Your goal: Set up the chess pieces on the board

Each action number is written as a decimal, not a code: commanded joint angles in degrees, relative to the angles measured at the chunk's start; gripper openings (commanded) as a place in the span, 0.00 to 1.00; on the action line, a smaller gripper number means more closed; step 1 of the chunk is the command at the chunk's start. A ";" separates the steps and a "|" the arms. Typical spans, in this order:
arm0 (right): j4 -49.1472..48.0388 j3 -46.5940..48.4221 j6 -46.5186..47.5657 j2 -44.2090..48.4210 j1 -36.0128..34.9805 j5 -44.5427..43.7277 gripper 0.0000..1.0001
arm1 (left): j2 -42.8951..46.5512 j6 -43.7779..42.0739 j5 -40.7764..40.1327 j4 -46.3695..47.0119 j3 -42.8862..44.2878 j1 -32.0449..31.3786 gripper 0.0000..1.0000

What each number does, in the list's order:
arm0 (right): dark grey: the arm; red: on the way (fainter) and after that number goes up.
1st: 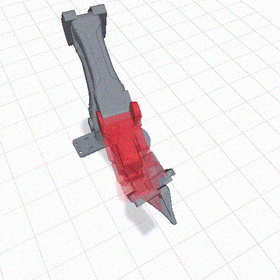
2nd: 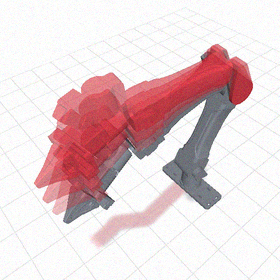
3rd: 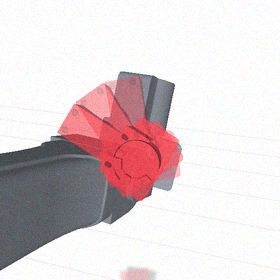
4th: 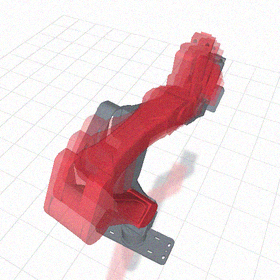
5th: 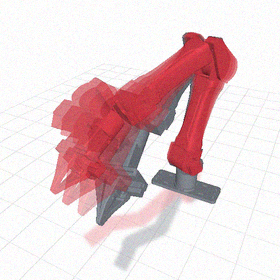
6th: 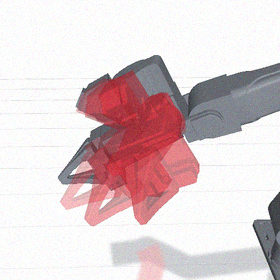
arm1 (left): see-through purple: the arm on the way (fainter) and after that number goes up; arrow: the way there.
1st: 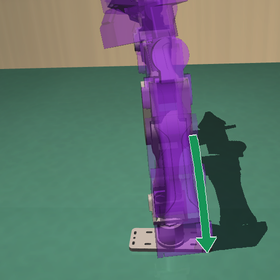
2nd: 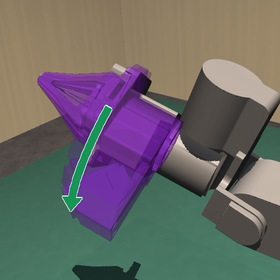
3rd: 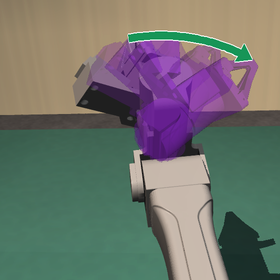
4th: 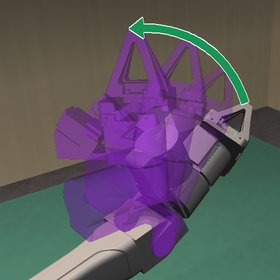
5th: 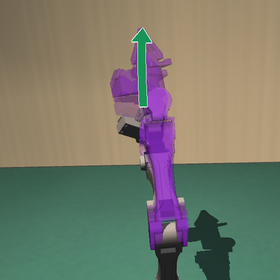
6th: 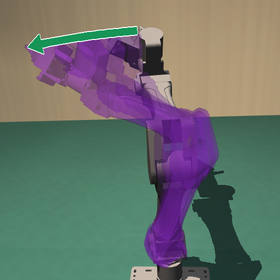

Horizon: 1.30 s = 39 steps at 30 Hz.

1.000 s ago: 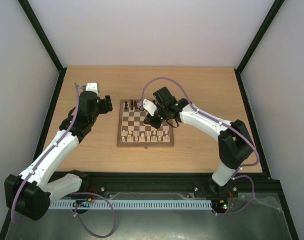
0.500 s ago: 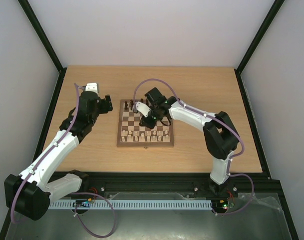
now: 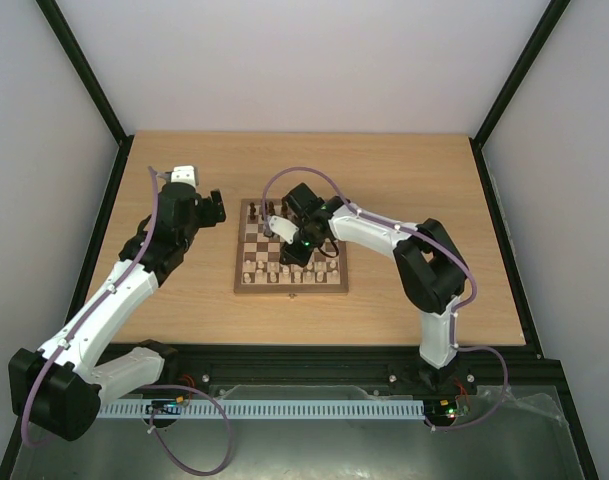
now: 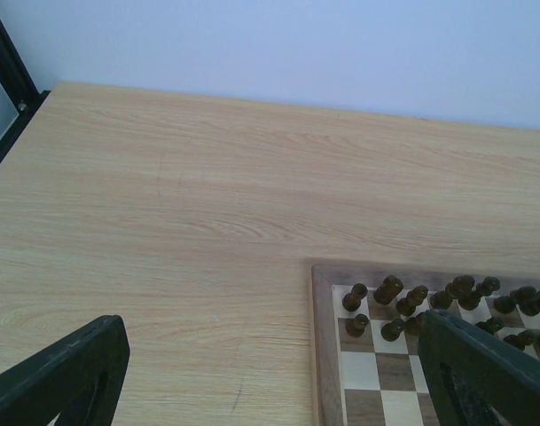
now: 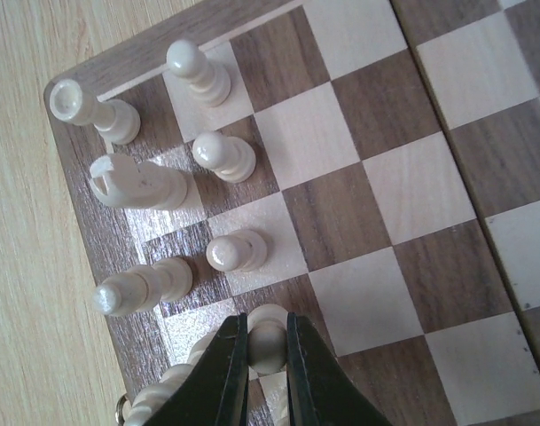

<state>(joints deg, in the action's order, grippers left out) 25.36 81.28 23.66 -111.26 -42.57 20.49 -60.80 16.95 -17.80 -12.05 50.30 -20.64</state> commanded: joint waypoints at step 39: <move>4.73 2.54 -0.63 -1.78 -0.68 -0.34 0.24 | -0.99 0.17 0.93 0.98 0.40 0.25 0.92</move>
<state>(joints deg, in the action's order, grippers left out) 26.28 81.84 23.35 -113.06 -42.85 19.38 -61.41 16.97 -16.82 -12.05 50.30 -20.64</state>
